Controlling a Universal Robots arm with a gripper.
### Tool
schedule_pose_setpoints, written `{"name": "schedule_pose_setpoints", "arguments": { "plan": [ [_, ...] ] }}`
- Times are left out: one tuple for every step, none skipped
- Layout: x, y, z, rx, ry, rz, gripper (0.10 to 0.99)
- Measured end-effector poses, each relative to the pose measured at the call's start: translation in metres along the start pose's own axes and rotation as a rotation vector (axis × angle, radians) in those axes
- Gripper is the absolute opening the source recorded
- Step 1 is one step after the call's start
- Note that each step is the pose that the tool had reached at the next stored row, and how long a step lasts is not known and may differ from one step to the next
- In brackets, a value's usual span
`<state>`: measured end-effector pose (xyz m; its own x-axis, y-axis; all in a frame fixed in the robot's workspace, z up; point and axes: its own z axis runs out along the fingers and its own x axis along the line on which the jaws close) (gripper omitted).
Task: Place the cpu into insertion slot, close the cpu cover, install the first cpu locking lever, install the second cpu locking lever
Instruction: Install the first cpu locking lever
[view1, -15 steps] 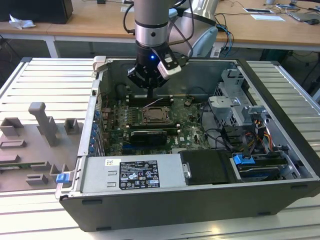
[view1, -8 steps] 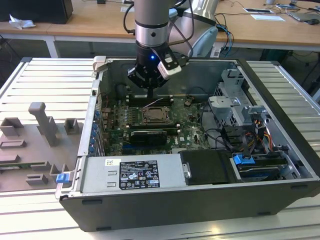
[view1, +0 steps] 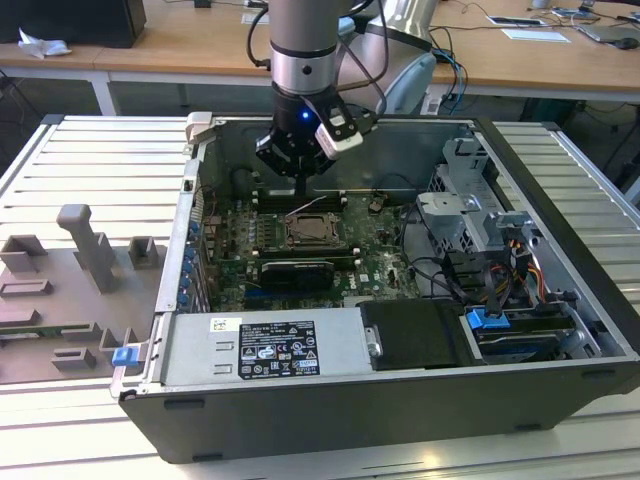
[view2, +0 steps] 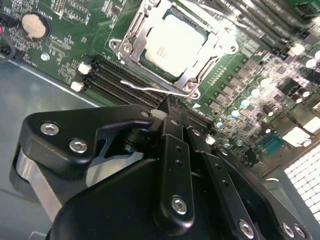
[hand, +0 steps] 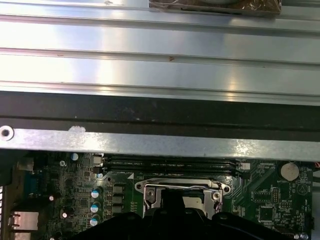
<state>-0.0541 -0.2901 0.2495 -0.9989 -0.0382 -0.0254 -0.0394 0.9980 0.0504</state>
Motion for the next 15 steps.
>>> {"name": "schedule_pose_setpoints", "arguments": {
  "plan": [
    [-0.0003,-0.0002,0.0016,-0.012,-0.0008,0.0,0.106],
    [-0.0008,-0.0004,0.0031,-0.012,-0.0005,0.0,0.106],
    [-0.0016,-0.0005,0.0041,-0.012,-0.0004,0.0,0.106],
    [-0.0029,-0.0007,0.0055,-0.012,-0.0004,0.0,0.106],
    [-0.004,-0.0008,0.0065,-0.012,-0.0003,-0.001,0.106],
    [-0.005,-0.0009,0.0075,-0.012,-0.0002,-0.005,0.106],
    [-0.0061,-0.001,0.0089,-0.012,0.0002,-0.011,0.106],
    [-0.0066,-0.001,0.0098,-0.013,0.0005,-0.016,0.106],
    [-0.0071,-0.0011,0.011,-0.013,0.0007,-0.021,0.106],
    [-0.0072,-0.0012,0.0116,-0.013,0.0008,-0.021,0.106],
    [-0.0073,-0.0012,0.0119,-0.012,0.0009,-0.021,0.106],
    [-0.0074,-0.0012,0.012,-0.013,0.0009,-0.021,0.106],
    [-0.0074,-0.0012,0.0122,-0.013,0.0008,-0.021,0.106],
    [-0.0075,-0.0012,0.0125,-0.013,0.0007,-0.021,0.106],
    [-0.0075,-0.0012,0.0127,-0.013,0.0008,-0.021,0.106]
  ]
}}
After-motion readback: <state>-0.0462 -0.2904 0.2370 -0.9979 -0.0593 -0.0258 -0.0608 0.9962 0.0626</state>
